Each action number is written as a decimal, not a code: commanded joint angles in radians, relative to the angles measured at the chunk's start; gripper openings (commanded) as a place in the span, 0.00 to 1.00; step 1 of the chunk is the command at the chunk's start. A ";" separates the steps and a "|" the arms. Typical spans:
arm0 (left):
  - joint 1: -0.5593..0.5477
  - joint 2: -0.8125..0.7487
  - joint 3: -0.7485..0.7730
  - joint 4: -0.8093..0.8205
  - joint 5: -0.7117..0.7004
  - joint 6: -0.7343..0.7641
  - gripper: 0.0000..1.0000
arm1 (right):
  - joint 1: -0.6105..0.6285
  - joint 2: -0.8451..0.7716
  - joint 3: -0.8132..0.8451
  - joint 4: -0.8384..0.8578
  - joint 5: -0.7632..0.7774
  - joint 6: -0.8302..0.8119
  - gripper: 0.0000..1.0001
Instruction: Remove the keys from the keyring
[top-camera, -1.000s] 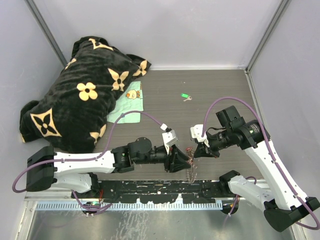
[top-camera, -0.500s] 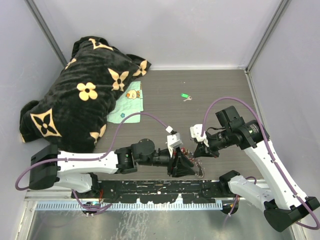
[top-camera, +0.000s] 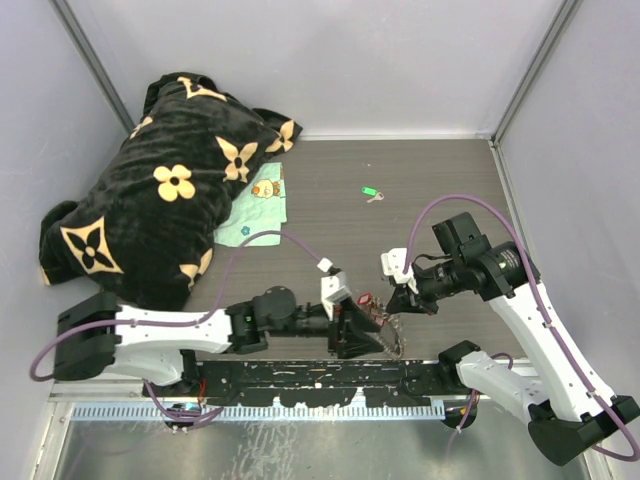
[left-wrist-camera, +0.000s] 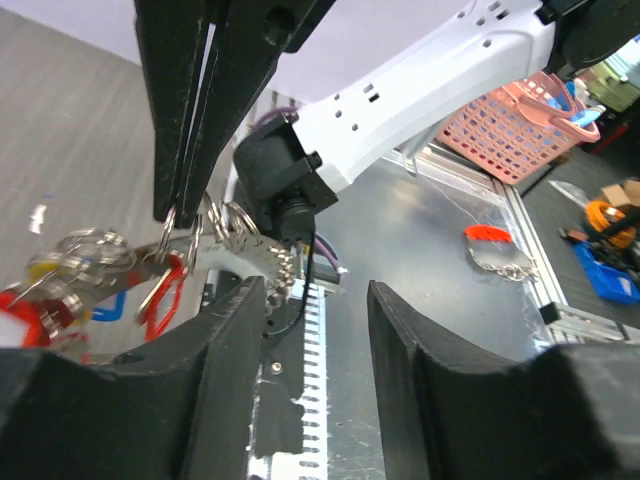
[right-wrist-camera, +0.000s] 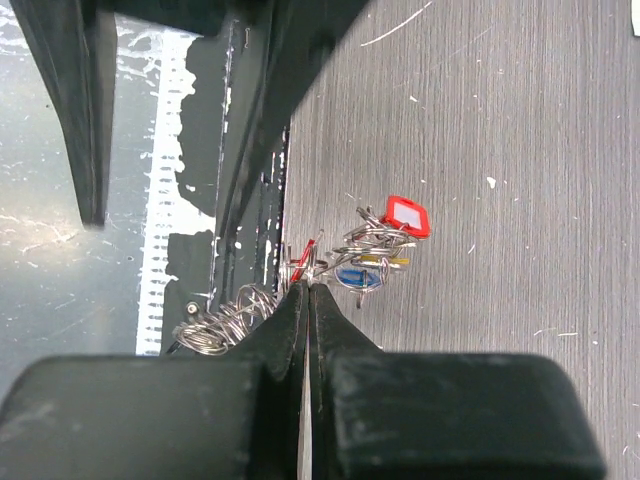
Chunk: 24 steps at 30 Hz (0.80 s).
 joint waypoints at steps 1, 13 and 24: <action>0.009 -0.194 -0.076 0.061 -0.105 0.123 0.49 | -0.008 -0.008 0.007 0.049 -0.066 0.004 0.01; 0.091 -0.296 0.003 -0.235 -0.226 0.363 0.21 | -0.009 -0.006 0.000 0.033 -0.091 -0.074 0.01; 0.086 -0.133 0.051 -0.079 -0.093 0.439 0.20 | -0.009 -0.007 -0.003 0.033 -0.097 -0.070 0.01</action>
